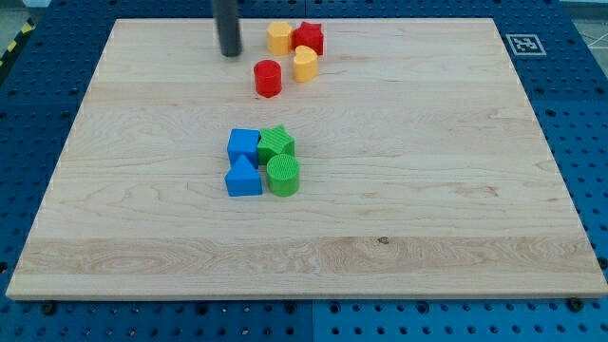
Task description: Slide red star along with the yellow heart slightly down
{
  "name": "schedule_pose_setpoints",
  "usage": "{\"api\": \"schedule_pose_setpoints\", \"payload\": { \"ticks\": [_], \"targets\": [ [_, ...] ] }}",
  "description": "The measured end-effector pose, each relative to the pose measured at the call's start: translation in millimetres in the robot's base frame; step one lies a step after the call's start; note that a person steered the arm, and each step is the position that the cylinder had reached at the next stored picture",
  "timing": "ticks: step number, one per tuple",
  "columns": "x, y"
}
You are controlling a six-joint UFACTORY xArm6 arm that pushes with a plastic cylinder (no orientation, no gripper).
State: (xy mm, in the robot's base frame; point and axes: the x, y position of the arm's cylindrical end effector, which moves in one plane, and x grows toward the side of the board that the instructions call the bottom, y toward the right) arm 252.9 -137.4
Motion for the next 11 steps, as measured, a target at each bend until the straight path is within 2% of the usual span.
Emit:
{"api": "schedule_pose_setpoints", "payload": {
  "ticks": [1, 2, 5, 9, 10, 11],
  "targets": [
    [-36.2, -27.7],
    [-61.3, -10.9],
    [-56.0, 128.2],
    [27.8, 137.8],
    [35.9, 181.8],
    [31.2, 184.5]
  ]
}}
